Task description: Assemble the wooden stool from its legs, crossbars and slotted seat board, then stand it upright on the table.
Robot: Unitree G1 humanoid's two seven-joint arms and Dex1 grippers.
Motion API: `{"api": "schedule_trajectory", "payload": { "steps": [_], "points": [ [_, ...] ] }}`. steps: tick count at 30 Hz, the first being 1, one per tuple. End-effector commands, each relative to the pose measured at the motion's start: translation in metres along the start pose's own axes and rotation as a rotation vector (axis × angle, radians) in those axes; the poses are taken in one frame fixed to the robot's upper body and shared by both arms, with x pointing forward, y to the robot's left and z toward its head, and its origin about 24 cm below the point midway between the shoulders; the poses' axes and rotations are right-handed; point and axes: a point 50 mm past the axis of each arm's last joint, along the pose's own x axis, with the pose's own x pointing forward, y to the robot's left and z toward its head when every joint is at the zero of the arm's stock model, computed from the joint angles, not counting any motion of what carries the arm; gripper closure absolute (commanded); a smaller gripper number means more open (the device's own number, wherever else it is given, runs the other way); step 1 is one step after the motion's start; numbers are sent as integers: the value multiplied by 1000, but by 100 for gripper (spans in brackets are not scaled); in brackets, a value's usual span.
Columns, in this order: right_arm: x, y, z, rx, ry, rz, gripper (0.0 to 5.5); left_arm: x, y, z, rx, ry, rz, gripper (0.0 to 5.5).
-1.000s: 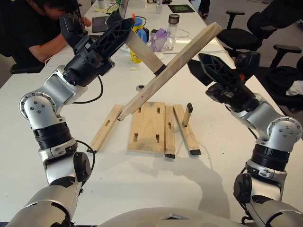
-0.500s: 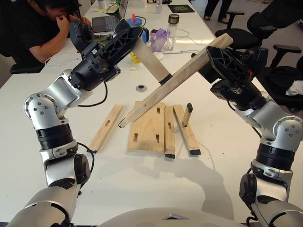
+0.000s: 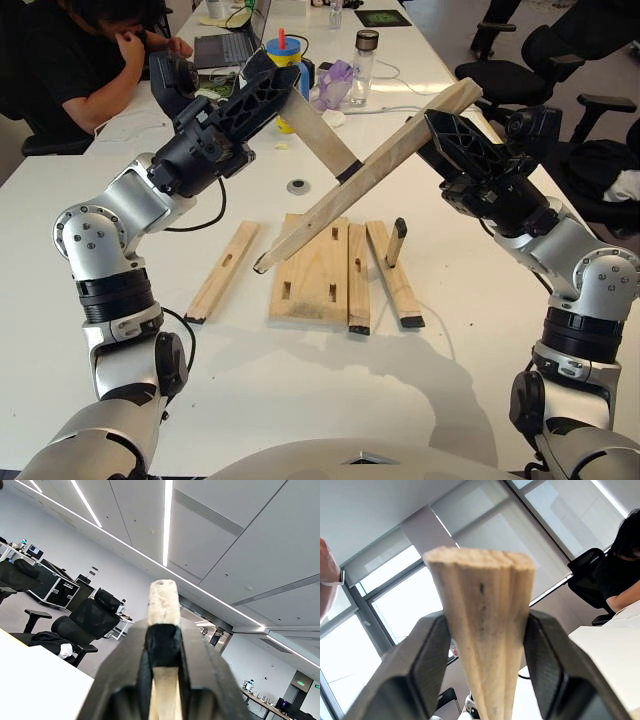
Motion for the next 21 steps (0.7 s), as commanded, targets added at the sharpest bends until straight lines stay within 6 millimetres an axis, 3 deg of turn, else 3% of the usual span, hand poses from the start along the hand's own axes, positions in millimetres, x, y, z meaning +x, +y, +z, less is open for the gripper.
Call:
{"api": "schedule_trajectory", "payload": {
  "steps": [1, 6, 10, 14, 16, 18, 21],
  "points": [
    [-2, -2, -3, -13, 43, -33, 341, 1, 0, 10, -15, -103, 8, 410],
    [-10, -6, -6, -22, 71, -72, 341, -10, 3, 37, 7, -264, 79, 340],
    [-31, -8, -10, -85, 127, -146, 342, -46, 8, 56, 166, -278, 258, 323],
    [-36, 0, -3, -211, 117, -136, 342, -78, 26, 26, 270, -37, 456, 323],
    [-38, 1, -2, -233, 151, -138, 342, -92, 35, -9, 332, 178, 513, 323],
    [-42, 2, 3, -295, 152, -149, 342, -100, 39, -52, 390, 421, 481, 323],
    [-47, 0, 16, -328, 112, -165, 342, -102, 34, -96, 500, 663, 329, 323]
  ]
}}
